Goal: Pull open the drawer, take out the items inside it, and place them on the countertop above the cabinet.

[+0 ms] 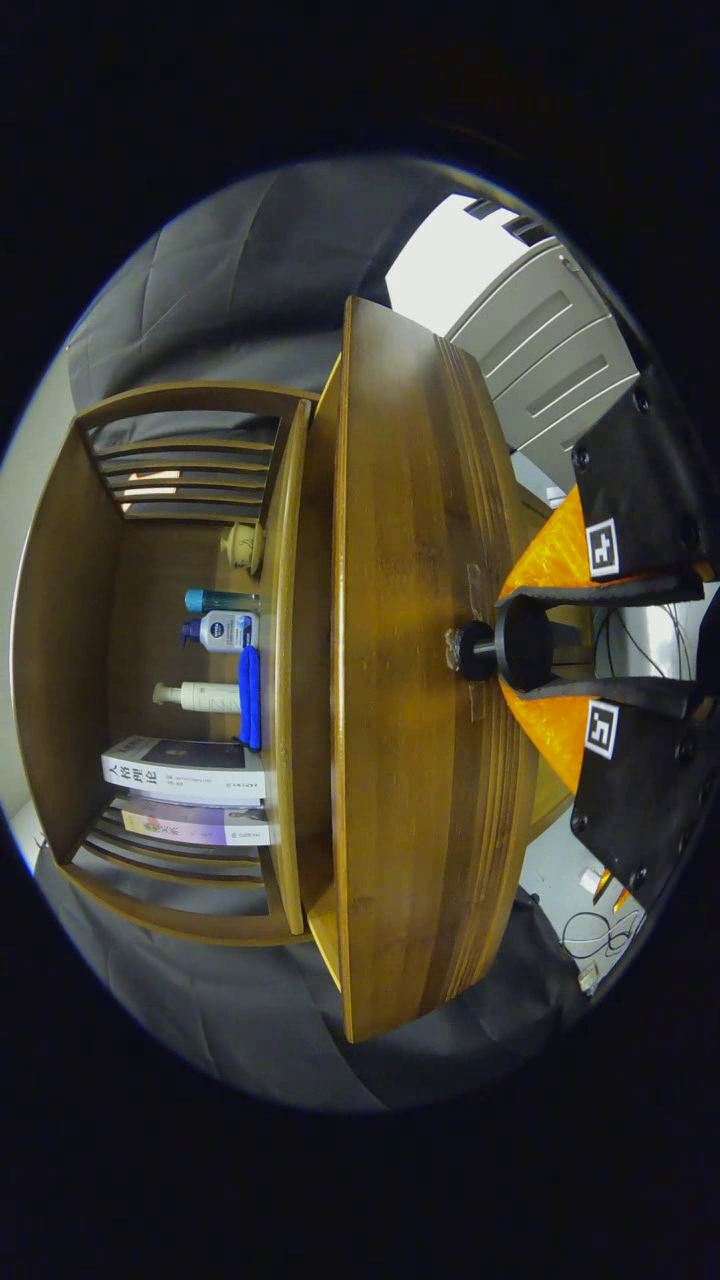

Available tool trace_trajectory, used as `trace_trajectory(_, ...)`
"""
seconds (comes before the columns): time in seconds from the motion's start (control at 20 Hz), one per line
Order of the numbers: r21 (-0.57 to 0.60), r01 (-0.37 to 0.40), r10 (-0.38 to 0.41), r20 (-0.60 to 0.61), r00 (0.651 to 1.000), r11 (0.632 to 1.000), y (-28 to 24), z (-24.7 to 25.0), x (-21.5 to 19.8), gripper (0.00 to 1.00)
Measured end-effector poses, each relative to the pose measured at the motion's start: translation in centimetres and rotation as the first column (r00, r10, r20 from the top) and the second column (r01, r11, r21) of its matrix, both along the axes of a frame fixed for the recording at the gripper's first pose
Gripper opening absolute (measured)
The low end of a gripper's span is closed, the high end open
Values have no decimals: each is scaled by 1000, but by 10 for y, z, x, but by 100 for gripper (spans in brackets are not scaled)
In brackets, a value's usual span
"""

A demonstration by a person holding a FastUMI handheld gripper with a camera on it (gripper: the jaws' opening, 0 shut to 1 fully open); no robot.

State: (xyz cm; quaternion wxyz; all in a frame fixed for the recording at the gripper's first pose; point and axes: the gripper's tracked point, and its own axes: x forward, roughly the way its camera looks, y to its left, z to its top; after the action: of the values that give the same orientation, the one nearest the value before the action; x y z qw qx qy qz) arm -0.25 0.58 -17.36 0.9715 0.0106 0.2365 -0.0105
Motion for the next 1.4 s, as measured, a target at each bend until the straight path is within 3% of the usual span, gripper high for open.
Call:
trace_trajectory(0.6,12,8,-8,-5,1000,1000,-1,-8,-17,31)
trace_trajectory(0.75,-9,30,-30,13,999,1000,-9,0,-23,51)
trace_trajectory(0.9,5,69,-70,68,995,998,-19,25,-37,100)
trace_trajectory(1.15,-4,104,-102,169,980,995,-30,86,-37,99)
trace_trajectory(1.4,-29,112,-105,174,979,993,-25,127,0,99)
